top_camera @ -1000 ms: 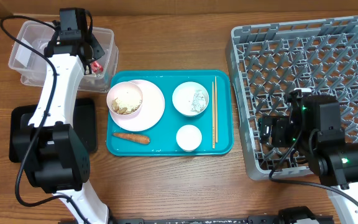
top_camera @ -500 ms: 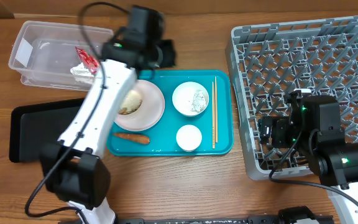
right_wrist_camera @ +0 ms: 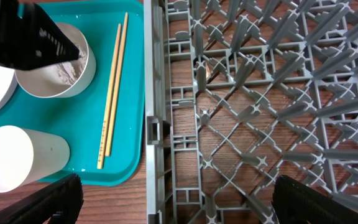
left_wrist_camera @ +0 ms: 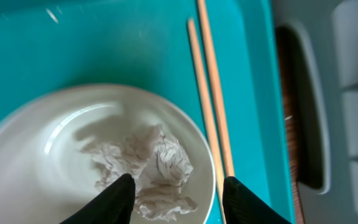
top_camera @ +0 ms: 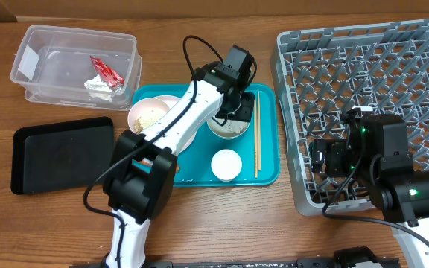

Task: Sort waste into correct bins and load items into the dishwasher
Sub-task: 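Grasp the crumpled tissue in the white bowl with the left gripper, then drop the crumpled tissue into the clear bin with the left gripper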

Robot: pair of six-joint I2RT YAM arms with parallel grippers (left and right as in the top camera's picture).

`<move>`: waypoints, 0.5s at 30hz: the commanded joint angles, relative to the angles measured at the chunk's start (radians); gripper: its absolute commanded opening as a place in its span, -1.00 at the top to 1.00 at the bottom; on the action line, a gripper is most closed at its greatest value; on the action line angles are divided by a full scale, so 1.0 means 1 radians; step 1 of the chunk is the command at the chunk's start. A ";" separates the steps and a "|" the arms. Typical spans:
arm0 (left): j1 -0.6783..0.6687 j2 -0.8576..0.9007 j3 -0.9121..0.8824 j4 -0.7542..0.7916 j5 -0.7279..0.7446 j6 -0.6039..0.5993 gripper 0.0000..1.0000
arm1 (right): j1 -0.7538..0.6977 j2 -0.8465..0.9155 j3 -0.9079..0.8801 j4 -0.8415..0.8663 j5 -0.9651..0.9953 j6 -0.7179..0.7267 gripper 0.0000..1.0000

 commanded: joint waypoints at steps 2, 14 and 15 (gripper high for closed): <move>-0.001 0.035 0.004 -0.017 0.010 0.011 0.31 | -0.005 -0.004 0.033 0.005 0.003 0.004 -1.00; 0.066 -0.098 0.009 -0.021 -0.005 0.011 0.92 | -0.005 -0.004 0.033 0.004 0.003 0.003 -1.00; 0.081 -0.128 0.009 -0.021 -0.005 0.011 0.92 | -0.005 -0.004 0.033 0.004 0.003 0.003 -1.00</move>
